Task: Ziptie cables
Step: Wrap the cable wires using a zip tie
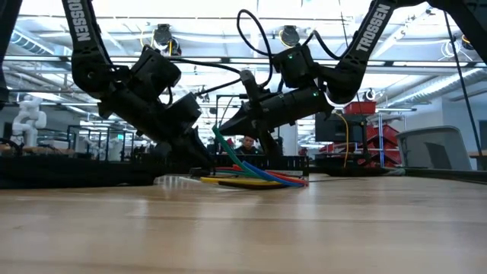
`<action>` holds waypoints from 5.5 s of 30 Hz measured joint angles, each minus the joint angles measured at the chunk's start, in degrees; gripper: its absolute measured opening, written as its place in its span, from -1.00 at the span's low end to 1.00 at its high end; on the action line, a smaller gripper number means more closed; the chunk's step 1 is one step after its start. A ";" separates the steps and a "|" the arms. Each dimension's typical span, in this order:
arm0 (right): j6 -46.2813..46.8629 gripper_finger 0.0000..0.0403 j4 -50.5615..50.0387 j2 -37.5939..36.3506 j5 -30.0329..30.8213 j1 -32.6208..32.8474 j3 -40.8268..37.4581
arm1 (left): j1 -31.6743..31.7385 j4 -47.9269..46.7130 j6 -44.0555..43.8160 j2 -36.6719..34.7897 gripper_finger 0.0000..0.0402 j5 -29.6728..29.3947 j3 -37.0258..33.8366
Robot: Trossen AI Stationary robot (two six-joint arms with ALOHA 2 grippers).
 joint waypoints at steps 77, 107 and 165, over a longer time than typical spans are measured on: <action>0.68 -1.00 -0.80 -0.02 -1.86 0.07 -0.01 | 0.05 -2.67 -3.22 -4.81 -0.41 -0.61 0.01; -0.51 -1.00 -1.97 -0.02 -2.89 0.07 -0.01 | -0.28 -2.66 0.69 -2.10 -0.42 0.81 0.02; 0.69 -1.00 -0.74 -0.02 -2.71 -0.04 -0.01 | -2.62 2.00 3.52 -2.02 -0.92 -5.60 0.20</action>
